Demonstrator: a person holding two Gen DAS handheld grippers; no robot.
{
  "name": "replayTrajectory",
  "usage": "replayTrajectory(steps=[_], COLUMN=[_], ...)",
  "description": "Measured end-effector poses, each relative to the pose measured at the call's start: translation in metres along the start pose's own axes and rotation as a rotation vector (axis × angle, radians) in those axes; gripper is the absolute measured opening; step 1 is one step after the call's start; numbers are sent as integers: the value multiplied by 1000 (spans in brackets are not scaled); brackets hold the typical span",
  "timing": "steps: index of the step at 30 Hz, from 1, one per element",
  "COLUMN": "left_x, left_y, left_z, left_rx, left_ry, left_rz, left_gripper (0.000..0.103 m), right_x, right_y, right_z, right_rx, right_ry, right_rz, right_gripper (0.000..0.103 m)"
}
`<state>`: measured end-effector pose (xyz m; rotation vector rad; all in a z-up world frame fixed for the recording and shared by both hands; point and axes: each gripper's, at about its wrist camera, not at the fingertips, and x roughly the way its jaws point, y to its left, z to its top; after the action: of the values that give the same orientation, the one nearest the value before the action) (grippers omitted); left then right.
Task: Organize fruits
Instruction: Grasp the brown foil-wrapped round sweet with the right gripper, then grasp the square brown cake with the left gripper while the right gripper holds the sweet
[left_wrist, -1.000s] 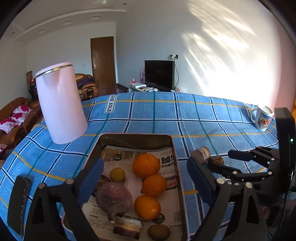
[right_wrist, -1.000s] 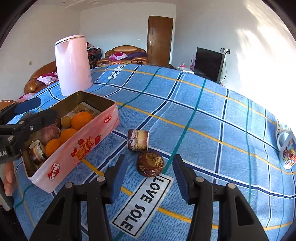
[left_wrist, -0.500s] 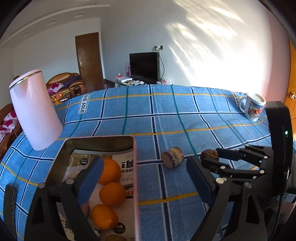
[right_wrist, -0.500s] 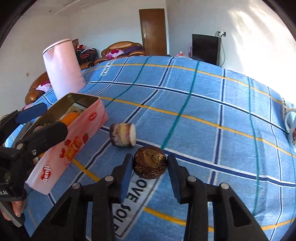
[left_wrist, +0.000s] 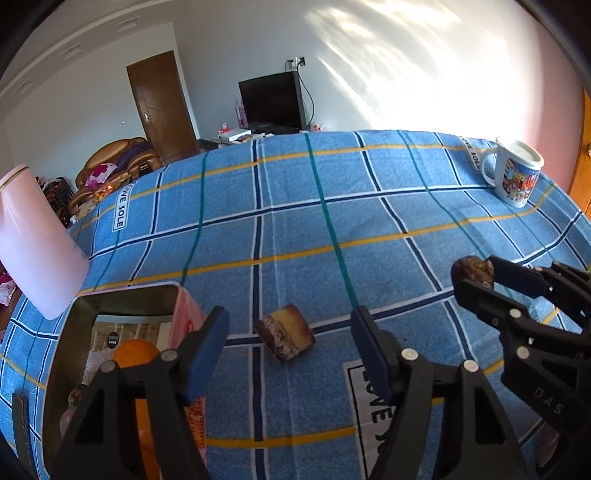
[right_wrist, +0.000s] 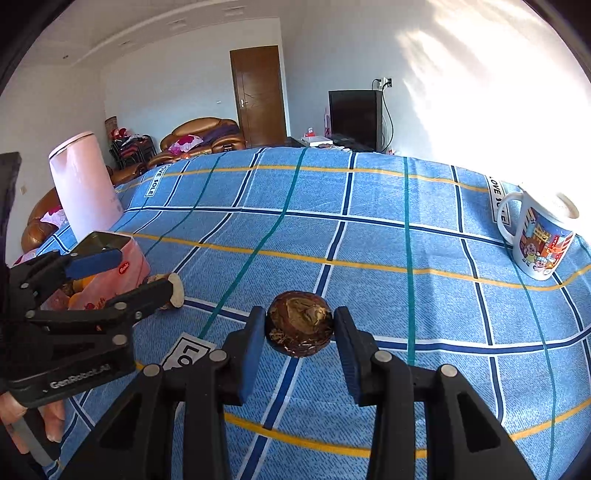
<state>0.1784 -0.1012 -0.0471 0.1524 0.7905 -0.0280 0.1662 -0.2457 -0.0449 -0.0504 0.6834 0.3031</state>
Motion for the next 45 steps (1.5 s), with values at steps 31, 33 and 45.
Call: replayTrajectory(steps=[31, 33, 45], left_x=[-1, -5, -24], left_y=[-17, -17, -9], left_z=[-10, -10, -14], left_rx=[-3, -2, -32], left_ry=[-55, -75, -168], left_rz=[-65, -66, -80], left_gripper=[40, 40, 40], right_x=[-16, -17, -27], right_y=[1, 0, 1], right_z=[-3, -3, -5], right_rx=[-12, -8, -11], right_ry=[-90, -98, -155], right_rz=[20, 20, 10], right_gripper=[40, 40, 40])
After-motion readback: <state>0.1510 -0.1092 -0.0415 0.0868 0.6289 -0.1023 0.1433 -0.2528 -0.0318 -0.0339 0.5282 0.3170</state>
